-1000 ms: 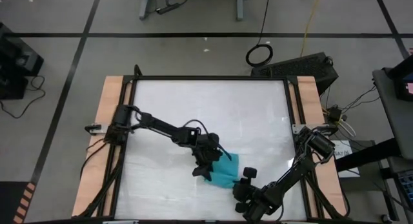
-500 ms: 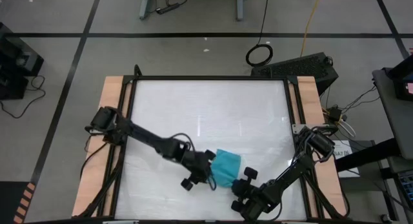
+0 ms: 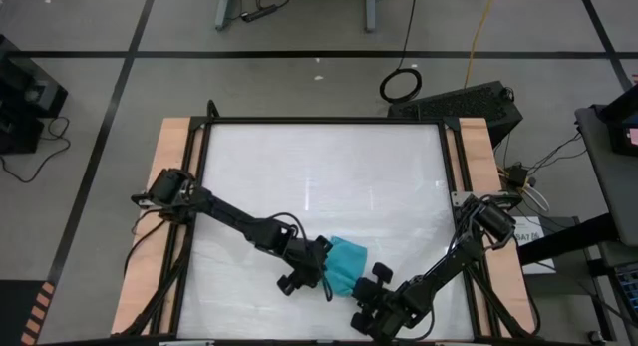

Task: Roll towel
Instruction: Roll the blue microfiber cloth

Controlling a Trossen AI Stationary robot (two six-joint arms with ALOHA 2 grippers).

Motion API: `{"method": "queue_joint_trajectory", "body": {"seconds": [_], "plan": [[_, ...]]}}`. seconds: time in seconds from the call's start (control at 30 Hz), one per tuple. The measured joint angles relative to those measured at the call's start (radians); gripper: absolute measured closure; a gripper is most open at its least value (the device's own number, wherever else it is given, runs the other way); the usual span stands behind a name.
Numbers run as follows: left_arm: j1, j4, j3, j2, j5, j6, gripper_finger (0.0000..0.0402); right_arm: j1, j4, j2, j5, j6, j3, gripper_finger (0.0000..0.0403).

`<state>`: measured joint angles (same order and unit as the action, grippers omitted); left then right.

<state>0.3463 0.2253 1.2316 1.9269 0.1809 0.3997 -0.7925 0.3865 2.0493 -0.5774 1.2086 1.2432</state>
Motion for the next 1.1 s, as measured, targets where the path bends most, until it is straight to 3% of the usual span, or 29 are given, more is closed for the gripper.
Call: {"method": "queue_joint_trajectory", "body": {"seconds": [0.13, 0.57, 0.67, 0.93, 1.0, 1.1], "plan": [[0.000, 0.072, 0.000, -0.001, 0.004, 0.003, 0.0143, -0.010, -0.017, 0.002, -0.039, 0.050, -0.001, 0.0383], [0.008, 0.046, 0.003, 0.089, -0.027, -0.027, 0.0205, -0.057, -0.106, 0.005, -0.210, 0.231, -0.002, 0.0383], [0.003, 0.042, 0.002, 0.092, 0.011, -0.052, 0.0240, -0.067, -0.129, 0.005, -0.223, 0.300, -0.002, 0.0383], [-0.045, 0.039, 0.001, 0.097, 0.171, -0.172, 0.0382, -0.085, -0.153, 0.004, -0.225, 0.530, -0.002, 0.0383], [-0.051, 0.039, 0.001, 0.097, 0.196, -0.185, 0.0387, -0.085, -0.151, 0.004, -0.202, 0.605, -0.002, 0.0383], [-0.054, 0.042, 0.001, 0.098, 0.223, -0.185, 0.0347, -0.083, -0.153, 0.004, -0.166, 0.683, -0.001, 0.0383]]}}
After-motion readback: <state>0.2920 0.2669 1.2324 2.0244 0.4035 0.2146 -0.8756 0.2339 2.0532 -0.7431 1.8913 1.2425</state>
